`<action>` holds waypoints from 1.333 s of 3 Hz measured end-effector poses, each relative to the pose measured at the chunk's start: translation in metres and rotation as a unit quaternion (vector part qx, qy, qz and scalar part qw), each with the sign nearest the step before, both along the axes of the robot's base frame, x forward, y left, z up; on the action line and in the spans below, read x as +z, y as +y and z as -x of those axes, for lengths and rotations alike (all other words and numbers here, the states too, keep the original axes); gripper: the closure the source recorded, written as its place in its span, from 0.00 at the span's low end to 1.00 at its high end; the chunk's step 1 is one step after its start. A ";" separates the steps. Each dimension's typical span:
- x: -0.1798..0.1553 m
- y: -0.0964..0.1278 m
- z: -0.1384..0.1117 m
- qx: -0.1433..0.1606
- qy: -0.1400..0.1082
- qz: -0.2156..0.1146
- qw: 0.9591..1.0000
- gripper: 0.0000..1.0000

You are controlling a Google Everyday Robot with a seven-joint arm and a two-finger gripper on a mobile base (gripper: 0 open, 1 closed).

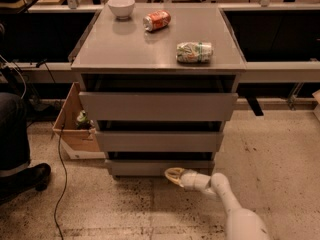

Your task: Close bottom drawer

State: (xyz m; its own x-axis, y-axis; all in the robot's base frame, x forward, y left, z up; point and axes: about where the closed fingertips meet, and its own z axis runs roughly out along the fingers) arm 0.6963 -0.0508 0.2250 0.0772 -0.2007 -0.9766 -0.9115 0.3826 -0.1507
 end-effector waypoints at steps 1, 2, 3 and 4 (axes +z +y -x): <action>0.073 -0.077 -0.033 -0.070 -0.049 0.062 0.994 1.00; 0.202 -0.198 -0.047 -0.186 -0.089 0.129 0.970 1.00; 0.236 -0.281 0.015 -0.232 -0.046 0.165 0.957 1.00; 0.206 -0.263 0.095 -0.171 0.040 0.186 0.967 1.00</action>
Offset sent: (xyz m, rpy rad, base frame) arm -0.2290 -0.1392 0.2189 -0.1866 0.0142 -0.2603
